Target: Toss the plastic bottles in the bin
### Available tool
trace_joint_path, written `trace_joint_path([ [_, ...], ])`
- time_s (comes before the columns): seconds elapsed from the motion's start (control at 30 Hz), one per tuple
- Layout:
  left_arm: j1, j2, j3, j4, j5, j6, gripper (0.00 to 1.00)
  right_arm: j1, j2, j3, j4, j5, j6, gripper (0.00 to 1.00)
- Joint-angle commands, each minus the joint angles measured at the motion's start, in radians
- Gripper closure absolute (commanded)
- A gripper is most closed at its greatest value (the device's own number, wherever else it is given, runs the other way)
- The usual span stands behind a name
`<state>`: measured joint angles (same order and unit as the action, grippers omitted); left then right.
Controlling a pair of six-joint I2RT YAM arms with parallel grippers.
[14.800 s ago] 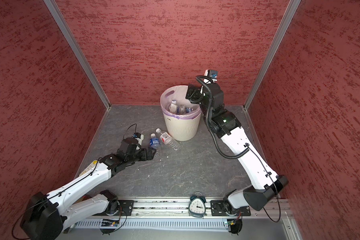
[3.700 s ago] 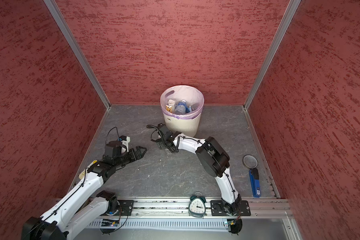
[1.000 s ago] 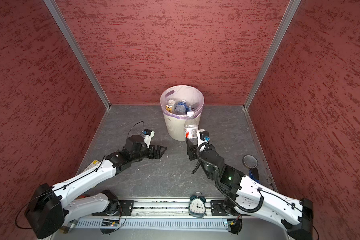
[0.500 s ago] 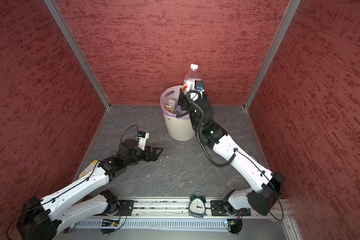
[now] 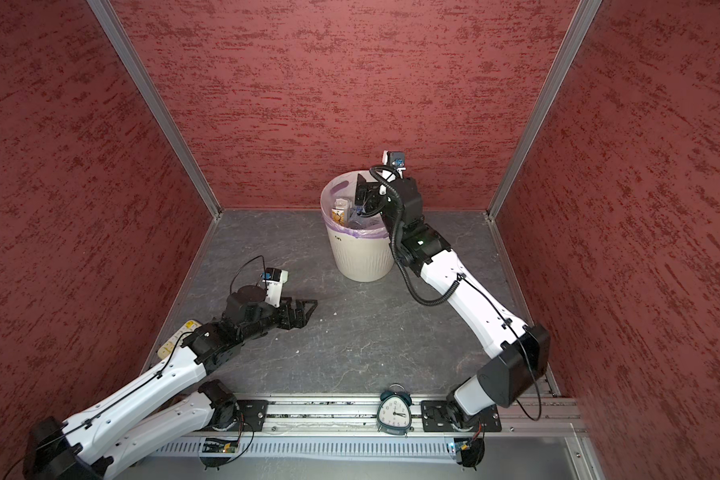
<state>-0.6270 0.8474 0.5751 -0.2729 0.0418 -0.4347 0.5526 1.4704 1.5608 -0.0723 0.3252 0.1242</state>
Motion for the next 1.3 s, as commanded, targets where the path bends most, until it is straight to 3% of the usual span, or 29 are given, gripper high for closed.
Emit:
trace_joint_path([
  [0.0,0.019,0.024,0.034,-0.005,-0.004,0.023,0.00,-0.002,-0.075,-0.018,-0.004,-0.006,0.007,0.01],
  [0.33,0.145,0.064,0.087,0.004,0.045,0.025,0.01,-0.037,-0.138,-0.102,-0.123,0.097,0.030,0.01],
  [0.47,0.245,0.118,0.127,-0.001,0.077,-0.009,0.01,-0.124,-0.174,-0.198,-0.133,0.036,0.097,0.01],
  [0.6,0.371,0.158,0.144,0.058,0.190,-0.048,0.01,-0.215,-0.202,-0.281,-0.162,-0.006,0.172,0.01],
  [0.8,0.436,0.236,0.204,0.070,0.180,-0.025,0.00,-0.302,-0.267,-0.420,-0.185,-0.005,0.254,0.01],
  [0.93,0.454,0.288,0.248,0.084,0.151,0.013,0.00,-0.358,-0.272,-0.483,-0.222,0.028,0.301,0.01],
  [1.0,0.464,0.312,0.248,0.140,0.177,0.106,0.01,-0.383,-0.262,-0.515,-0.228,0.043,0.308,0.01],
  [1.13,0.475,0.332,0.249,0.181,0.070,0.174,0.01,-0.430,-0.229,-0.577,-0.219,0.097,0.321,0.01],
  [1.27,0.485,0.312,0.143,0.394,-0.001,0.306,0.01,-0.443,-0.235,-0.723,-0.027,0.132,0.215,0.01],
])
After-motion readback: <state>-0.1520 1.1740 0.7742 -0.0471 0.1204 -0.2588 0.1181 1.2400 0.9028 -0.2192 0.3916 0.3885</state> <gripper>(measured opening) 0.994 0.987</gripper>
